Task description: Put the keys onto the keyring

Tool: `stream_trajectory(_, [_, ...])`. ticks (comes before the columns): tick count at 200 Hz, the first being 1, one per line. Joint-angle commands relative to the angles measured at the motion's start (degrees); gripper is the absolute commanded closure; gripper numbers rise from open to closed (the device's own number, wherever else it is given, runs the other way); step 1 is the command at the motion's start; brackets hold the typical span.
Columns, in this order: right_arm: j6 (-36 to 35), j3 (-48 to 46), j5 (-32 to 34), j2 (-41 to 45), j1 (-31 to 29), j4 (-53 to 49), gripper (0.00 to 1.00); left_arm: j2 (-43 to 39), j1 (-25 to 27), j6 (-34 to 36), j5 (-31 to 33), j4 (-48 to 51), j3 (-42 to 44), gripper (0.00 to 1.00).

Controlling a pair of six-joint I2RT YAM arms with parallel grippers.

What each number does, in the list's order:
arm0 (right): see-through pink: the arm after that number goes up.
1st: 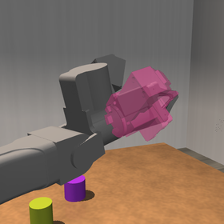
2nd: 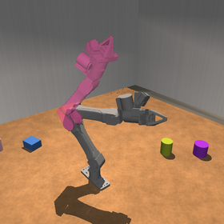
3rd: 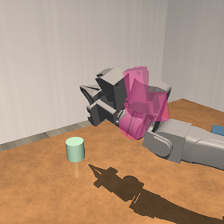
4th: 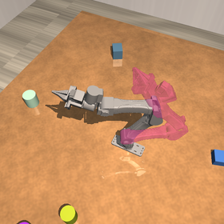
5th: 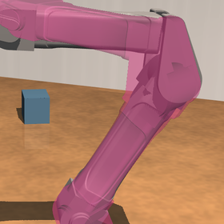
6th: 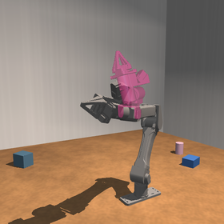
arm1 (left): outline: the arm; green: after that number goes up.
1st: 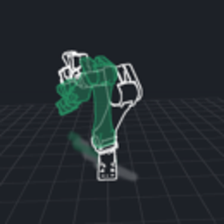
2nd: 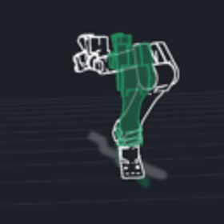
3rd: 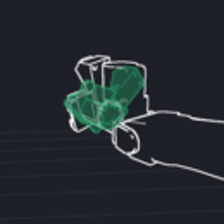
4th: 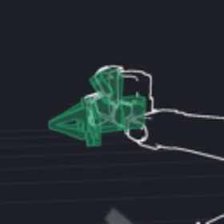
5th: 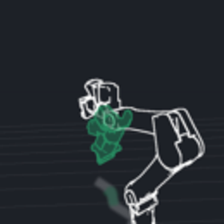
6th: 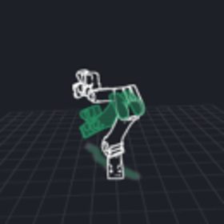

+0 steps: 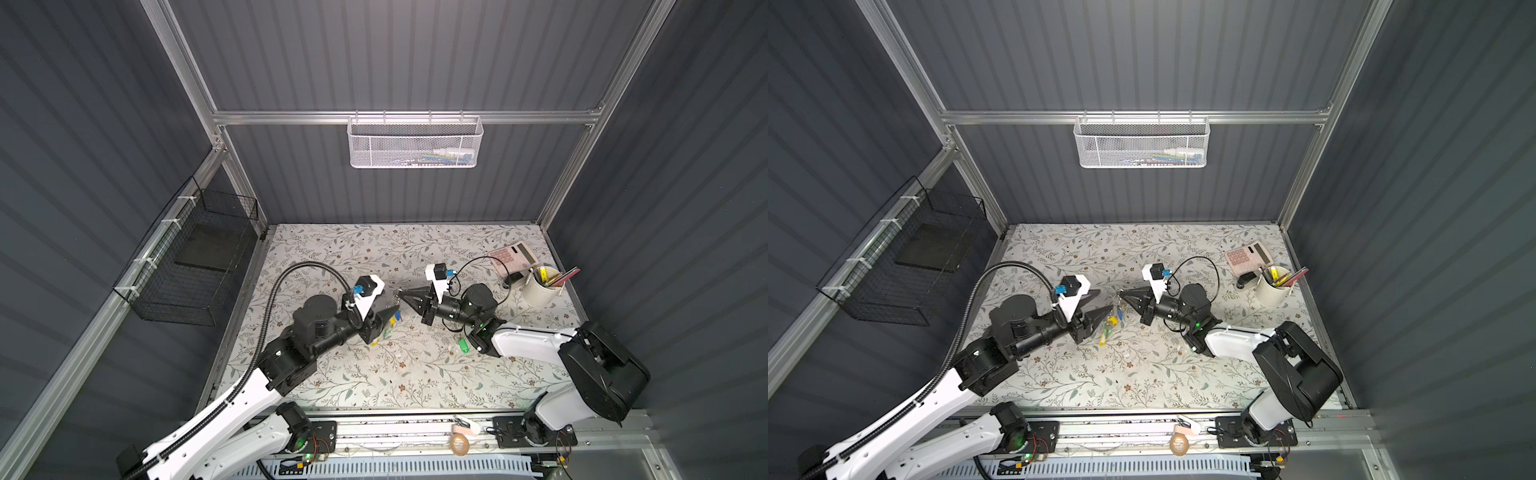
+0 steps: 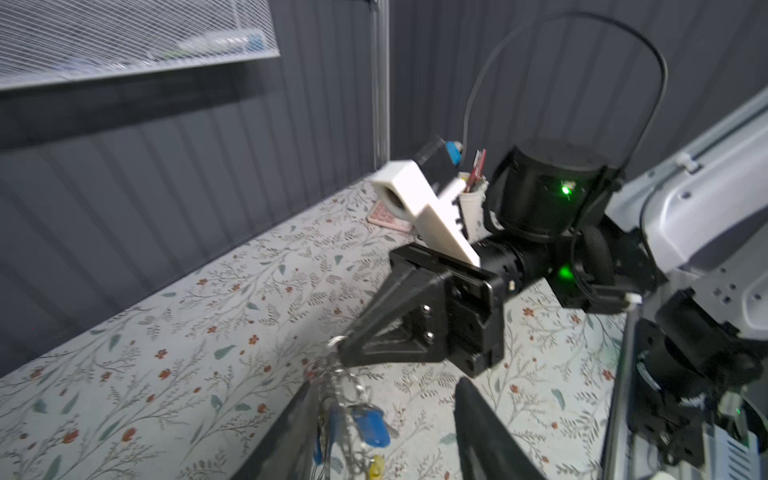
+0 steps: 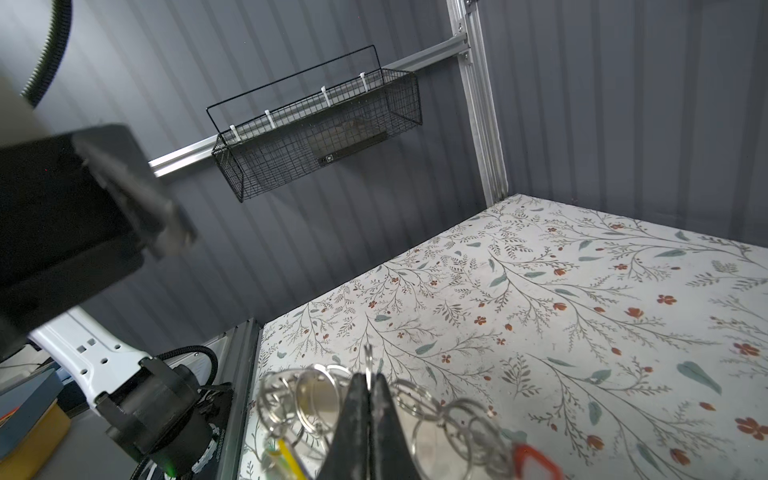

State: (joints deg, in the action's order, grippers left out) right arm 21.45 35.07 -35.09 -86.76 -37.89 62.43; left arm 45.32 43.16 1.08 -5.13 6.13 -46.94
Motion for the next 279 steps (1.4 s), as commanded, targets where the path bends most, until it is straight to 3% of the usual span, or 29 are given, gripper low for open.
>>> stream_trajectory(1, [-1.21, 0.24, -3.91, 2.75, 0.70, 4.03, 1.00, -0.42, -5.29, -5.05, -5.67, -1.10, -1.98, 0.47])
stream_trajectory(33, [-1.25, 0.79, -7.37, 4.49, 1.15, 2.57, 1.00, 2.55, -11.85, -9.55, -13.25, -3.88, -1.85, 0.50])
stream_trajectory(61, [0.08, 1.13, -11.17, 5.47, 2.15, 2.35, 1.00, 6.36, -17.57, -14.52, -24.17, -11.32, 0.11, 0.53])
stream_trajectory(91, [2.61, 1.13, -14.64, 5.64, 3.58, 3.69, 1.00, 11.44, -23.94, -25.33, -39.63, -29.65, 4.09, 0.57])
stream_trajectory(115, [4.15, 1.03, -16.60, 5.90, 4.29, 4.65, 1.00, 14.41, -24.44, -31.57, -49.50, -44.75, 7.38, 0.54])
stream_trajectory(178, [11.58, 1.77, -21.68, 3.37, 7.08, 11.99, 1.00, 19.39, -23.29, -25.24, -48.05, -36.99, 6.43, 0.66])
stream_trajectory(217, [21.20, 2.70, -23.38, -0.42, 9.09, 22.32, 1.00, 21.25, -14.93, -16.94, -44.08, -31.50, 5.37, 0.66])
stream_trajectory(279, [22.58, 3.06, -24.32, -0.60, 9.06, 22.33, 1.00, 22.89, -13.29, -19.45, -40.47, -37.33, 7.21, 0.72])
